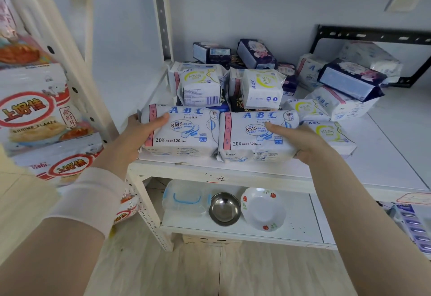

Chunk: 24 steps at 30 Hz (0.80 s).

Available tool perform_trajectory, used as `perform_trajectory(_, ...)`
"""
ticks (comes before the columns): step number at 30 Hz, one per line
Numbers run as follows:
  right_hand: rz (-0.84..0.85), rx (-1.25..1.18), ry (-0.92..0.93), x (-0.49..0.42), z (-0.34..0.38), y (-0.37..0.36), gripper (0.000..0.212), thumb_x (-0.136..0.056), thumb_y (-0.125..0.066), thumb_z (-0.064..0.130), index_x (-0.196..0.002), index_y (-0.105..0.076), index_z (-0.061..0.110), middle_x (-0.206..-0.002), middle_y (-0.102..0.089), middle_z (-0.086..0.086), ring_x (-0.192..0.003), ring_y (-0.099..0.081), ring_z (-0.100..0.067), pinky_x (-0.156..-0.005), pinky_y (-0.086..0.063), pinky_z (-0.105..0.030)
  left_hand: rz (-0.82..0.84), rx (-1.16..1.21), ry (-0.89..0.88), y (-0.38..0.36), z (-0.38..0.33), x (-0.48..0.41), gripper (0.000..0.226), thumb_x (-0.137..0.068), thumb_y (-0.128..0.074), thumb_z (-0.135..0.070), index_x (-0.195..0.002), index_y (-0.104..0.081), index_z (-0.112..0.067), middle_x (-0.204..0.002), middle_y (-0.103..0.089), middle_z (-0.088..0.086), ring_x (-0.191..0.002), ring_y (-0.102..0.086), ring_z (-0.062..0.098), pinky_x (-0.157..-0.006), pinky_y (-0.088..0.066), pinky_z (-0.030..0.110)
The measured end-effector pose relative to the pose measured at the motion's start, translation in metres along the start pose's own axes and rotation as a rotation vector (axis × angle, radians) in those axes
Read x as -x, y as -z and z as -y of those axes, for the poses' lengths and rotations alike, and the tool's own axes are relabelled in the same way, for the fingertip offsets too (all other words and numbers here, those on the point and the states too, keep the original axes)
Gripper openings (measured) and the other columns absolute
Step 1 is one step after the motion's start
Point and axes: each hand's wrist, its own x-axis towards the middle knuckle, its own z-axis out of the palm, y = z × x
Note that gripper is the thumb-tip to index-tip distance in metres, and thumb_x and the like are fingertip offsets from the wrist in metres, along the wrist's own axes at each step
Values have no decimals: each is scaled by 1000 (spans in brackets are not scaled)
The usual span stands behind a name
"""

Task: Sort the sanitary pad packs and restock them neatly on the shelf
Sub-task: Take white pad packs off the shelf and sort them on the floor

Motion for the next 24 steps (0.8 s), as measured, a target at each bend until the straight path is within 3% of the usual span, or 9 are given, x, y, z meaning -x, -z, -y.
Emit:
perform_trajectory(2, 1, -43, 32, 4, -3, -1, 24, -74, -77, 24, -94, -65, 20, -91, -71, -2, -62, -69, -7, -48, -53, -21, -1, -14, -7, 2, -1, 4, 80, -63, -77, -41, -126, -35, -16, -118, -61, 11, -96, -65, 27, -86, -52, 46)
perform_trajectory(4, -4, -64, 51, 7, -6, -2, 29, -73, -78, 23, -98, -65, 19, -95, -72, -4, -74, -71, -13, -60, -57, -27, -10, -26, -11, 4, -2, 8, 93, -58, -78, -43, -133, -32, -14, -119, -61, 10, -95, -65, 26, -85, -53, 47)
perform_trajectory(7, -21, -82, 116, 16, -9, -3, 45, -70, -80, 21, -111, -63, 17, -104, -71, -7, -91, -69, -20, -79, -56, -38, -21, -35, -17, 6, -3, 10, 90, -64, -78, -40, -136, -29, -15, -118, -60, 8, -89, -66, 23, -76, -54, 42)
perform_trajectory(10, -18, -106, 168, 25, -14, 0, 56, -69, -79, 19, -121, -57, 15, -107, -70, -6, -91, -69, -20, -70, -59, -33, -36, -47, -15, 8, -3, 10, 82, -73, -75, -36, -137, -28, -17, -117, -60, 7, -84, -65, 19, -66, -53, 36)
perform_trajectory(14, 9, -113, 178, 45, -23, 3, 77, -50, -83, 29, -121, -55, 17, -104, -71, -4, -88, -70, -19, -68, -59, -33, -55, -38, -35, 8, 0, 14, 82, -75, -74, -36, -138, -26, -18, -121, -59, 5, -86, -64, 16, -59, -51, 29)
perform_trajectory(17, 16, -136, 209, 64, -32, 5, 76, -52, -81, 26, -122, -54, 13, -104, -71, -5, -89, -70, -19, -64, -58, -29, -52, -38, -82, 7, 2, 18, 78, -77, -73, -35, -137, -26, -17, -120, -58, 2, -84, -63, 11, -58, -49, 25)
perform_trajectory(21, 60, -158, 199, 95, -46, 4, 51, -59, -75, 23, -107, -63, 13, -98, -73, -6, -86, -71, -19, -66, -58, -29, -55, -6, -112, 10, 3, 22, 77, -77, -73, -33, -136, -27, -16, -123, -56, 1, -93, -63, 14, -61, -50, 26)
perform_trajectory(24, 100, -164, 208, 115, -60, 1, 41, -62, -72, 21, -102, -63, 13, -93, -74, -6, -85, -71, -20, -66, -58, -29, -50, -9, -140, 13, 7, 28, 73, -78, -73, -32, -134, -31, -15, -122, -56, 0, -88, -63, 9, -62, -51, 24)
